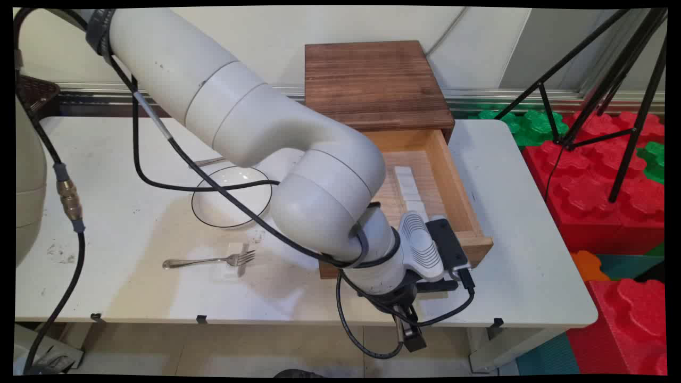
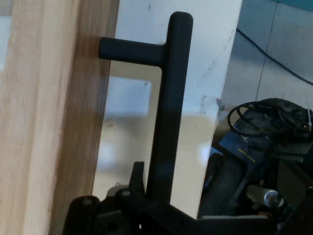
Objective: Pick up the knife from the left of the white plate
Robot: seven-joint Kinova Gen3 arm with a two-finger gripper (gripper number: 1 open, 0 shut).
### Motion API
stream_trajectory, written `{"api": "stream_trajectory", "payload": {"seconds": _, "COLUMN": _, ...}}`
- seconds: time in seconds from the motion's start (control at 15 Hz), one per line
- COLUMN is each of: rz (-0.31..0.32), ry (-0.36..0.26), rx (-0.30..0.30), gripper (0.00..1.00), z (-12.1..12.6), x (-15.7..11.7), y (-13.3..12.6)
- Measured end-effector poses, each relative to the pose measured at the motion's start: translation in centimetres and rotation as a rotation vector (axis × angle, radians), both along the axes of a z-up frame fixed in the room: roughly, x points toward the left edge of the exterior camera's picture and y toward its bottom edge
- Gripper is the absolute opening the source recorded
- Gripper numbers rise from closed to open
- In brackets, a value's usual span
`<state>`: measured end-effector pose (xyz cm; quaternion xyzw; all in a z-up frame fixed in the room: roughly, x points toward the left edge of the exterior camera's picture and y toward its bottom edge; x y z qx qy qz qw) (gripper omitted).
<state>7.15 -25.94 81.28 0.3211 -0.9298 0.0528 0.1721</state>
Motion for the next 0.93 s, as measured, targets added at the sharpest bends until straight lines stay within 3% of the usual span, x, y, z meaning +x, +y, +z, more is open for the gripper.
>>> {"api": "stream_trajectory", "payload": {"seconds": 0.93, "rz": -0.018, "ry": -0.028, "rx": -0.091, "gripper": 1.0, "z": 0.89, "x": 0.72, "y": -0.21}}
